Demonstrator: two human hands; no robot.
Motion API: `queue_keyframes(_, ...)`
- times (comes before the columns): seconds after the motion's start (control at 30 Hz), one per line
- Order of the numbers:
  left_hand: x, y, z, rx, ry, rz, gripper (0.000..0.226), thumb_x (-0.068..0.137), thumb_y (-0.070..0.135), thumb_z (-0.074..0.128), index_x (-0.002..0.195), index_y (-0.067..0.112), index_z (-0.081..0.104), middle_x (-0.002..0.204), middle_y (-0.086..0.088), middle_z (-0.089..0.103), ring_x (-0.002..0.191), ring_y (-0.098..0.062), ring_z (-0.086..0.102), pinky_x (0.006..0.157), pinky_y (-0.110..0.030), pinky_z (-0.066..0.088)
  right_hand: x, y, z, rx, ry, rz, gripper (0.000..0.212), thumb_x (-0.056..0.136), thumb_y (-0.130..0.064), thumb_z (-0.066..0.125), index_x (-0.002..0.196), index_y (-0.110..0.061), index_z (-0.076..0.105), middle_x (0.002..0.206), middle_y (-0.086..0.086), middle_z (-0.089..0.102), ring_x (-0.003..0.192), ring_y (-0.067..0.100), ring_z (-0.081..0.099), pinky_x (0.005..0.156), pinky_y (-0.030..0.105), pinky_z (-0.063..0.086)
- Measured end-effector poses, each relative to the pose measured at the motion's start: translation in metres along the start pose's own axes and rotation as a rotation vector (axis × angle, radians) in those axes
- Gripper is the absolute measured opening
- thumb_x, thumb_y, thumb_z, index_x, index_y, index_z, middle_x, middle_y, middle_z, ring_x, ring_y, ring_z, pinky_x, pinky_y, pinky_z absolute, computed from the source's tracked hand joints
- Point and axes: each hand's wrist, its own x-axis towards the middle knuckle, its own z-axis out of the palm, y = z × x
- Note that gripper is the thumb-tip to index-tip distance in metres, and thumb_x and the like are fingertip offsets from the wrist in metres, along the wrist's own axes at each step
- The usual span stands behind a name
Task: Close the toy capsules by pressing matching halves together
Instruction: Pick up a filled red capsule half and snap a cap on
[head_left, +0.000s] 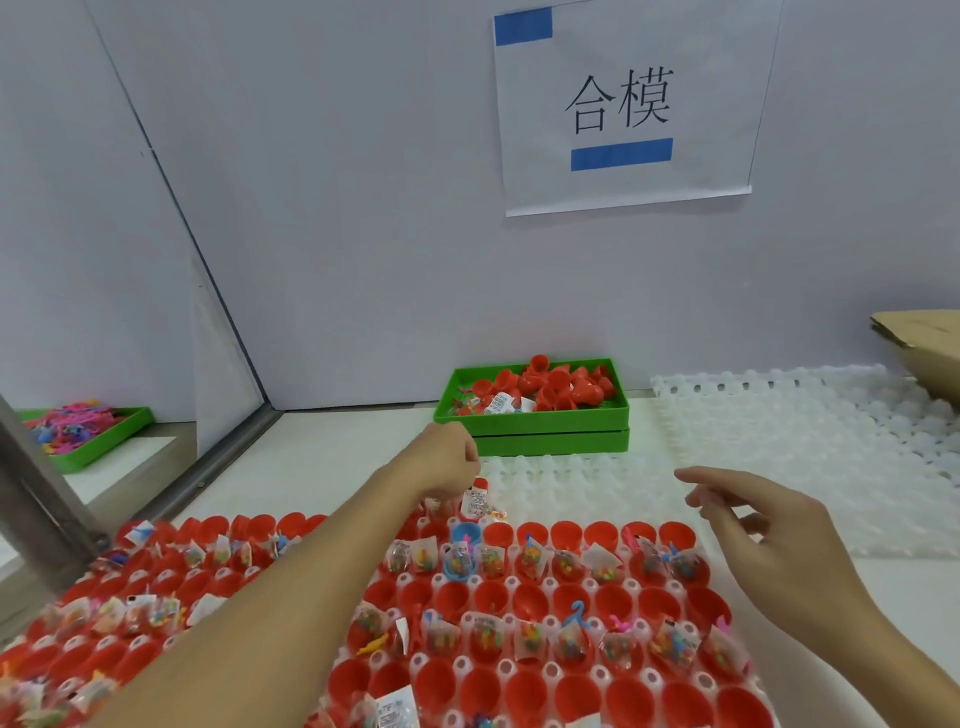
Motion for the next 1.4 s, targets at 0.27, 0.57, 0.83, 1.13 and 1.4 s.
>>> queue_keyframes(0.27,-0.012,0.010,-0.010,0.075,-0.147,0.247,0.002,0.087,0.029,0.072,0.086,0.027,0.072,0.108,0.006,0.054,0.109,-0.013,0.051,0.087,-0.031,0.043,-0.004,0.003,-0.001,-0.010,-0.007,-0.002,0.042,0.091,0.004,0.060,0.096,-0.036,0.071,0.082,-0.011,0.072,0.085,-0.003,0.065,0.065,0.013,0.050)
queue_keyframes(0.57,-0.011,0.011,-0.001,0.195,-0.150,0.298,0.005,0.088,0.023,0.072,0.089,0.019,0.075,0.108,0.000,0.059,0.107,-0.014,0.042,0.089,-0.036,0.046,-0.005,0.006,-0.002,-0.008,-0.007,0.020,0.042,0.091,0.003,0.060,0.096,-0.037,0.072,0.084,-0.012,0.073,0.088,-0.004,0.064,0.066,0.011,0.050)
queue_keyframes(0.83,-0.011,0.004,-0.004,0.008,-0.134,0.265,0.008,0.091,0.023,0.068,0.084,0.026,0.071,0.118,0.004,0.063,0.109,-0.011,0.055,0.089,-0.029,0.043,-0.005,0.007,-0.002,-0.006,-0.013,0.019,0.042,0.092,0.002,0.060,0.096,-0.038,0.071,0.084,-0.014,0.072,0.090,-0.004,0.064,0.066,0.011,0.050)
queue_keyframes(1.13,-0.010,-0.003,-0.020,-0.372,-0.001,0.128,0.010,0.093,0.021,0.067,0.085,0.021,0.072,0.090,0.009,0.066,0.085,-0.003,0.058,0.067,-0.018,0.041,-0.005,0.005,-0.002,-0.018,-0.007,0.013,0.044,0.091,0.003,0.060,0.096,-0.040,0.069,0.089,-0.017,0.070,0.092,-0.009,0.062,0.064,0.013,0.051)
queue_keyframes(1.4,-0.018,-0.022,-0.031,-0.986,-0.041,-0.104,0.009,0.095,-0.001,0.058,0.091,-0.002,0.066,0.085,-0.017,0.073,0.077,-0.027,0.075,0.057,-0.021,0.057,-0.005,0.006,-0.002,-0.023,0.004,-0.013,0.046,0.090,0.005,0.060,0.095,-0.039,0.069,0.091,-0.016,0.070,0.092,-0.008,0.062,0.067,0.008,0.049)
